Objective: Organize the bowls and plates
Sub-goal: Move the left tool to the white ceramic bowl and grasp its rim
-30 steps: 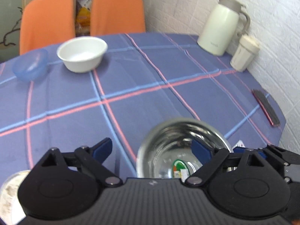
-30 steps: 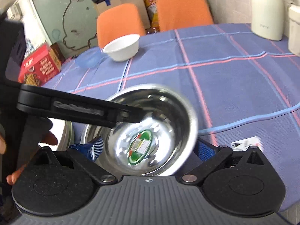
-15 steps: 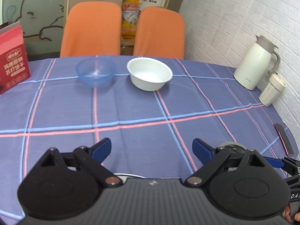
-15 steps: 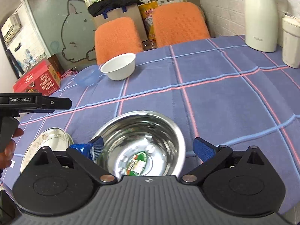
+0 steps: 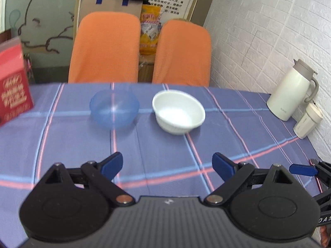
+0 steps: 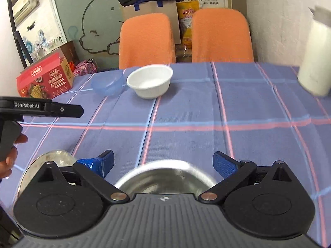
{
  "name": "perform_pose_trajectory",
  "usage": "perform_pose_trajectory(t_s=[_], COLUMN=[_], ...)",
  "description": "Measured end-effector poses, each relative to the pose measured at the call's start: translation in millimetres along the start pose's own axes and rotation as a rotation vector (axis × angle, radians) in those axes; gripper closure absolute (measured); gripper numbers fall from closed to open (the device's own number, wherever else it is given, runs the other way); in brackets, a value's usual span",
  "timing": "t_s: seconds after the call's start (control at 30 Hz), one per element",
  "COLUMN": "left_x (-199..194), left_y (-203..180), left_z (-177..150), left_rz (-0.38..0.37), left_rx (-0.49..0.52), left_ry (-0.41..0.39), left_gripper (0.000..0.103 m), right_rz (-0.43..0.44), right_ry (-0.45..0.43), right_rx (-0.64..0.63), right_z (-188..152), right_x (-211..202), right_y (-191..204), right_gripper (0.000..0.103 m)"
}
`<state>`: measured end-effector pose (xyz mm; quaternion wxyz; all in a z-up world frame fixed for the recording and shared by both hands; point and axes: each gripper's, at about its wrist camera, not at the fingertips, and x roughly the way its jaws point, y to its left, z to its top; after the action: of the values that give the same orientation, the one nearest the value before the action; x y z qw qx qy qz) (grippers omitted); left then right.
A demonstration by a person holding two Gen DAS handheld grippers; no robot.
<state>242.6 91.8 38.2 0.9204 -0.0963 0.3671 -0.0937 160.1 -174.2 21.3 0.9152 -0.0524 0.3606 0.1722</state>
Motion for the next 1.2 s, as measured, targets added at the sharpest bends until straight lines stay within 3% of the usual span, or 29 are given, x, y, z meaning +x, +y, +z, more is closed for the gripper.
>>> perform_pose_trajectory(t_s=[0.23, 0.5, 0.67, 0.83, 1.2], left_x=[47.0, 130.8, 165.1, 188.0, 223.2], left_y=[-5.7, -7.7, 1.0, 15.8, 10.2], left_z=[60.0, 96.4, 106.9, 117.0, 102.0], left_rz=[0.030, -0.028, -0.049, -0.151, -0.119], left_rx=[0.060, 0.101, 0.135, 0.124, 0.086], left_ry=[-0.005, 0.096, 0.115, 0.141, 0.234], left_gripper=[0.011, 0.011, 0.011, 0.011, 0.012], right_rz=[-0.037, -0.027, 0.008, 0.040, 0.085], right_ry=[0.025, 0.112, 0.165, 0.160, 0.150], right_rx=[-0.103, -0.197, -0.207, -0.204, -0.263], right_z=[53.4, 83.2, 87.1, 90.7, 93.1], right_x=[38.2, 103.6, 140.4, 159.9, 182.8], right_y=[-4.4, -12.6, -20.8, -27.4, -16.2], right_gripper=[0.013, 0.013, 0.014, 0.014, 0.014])
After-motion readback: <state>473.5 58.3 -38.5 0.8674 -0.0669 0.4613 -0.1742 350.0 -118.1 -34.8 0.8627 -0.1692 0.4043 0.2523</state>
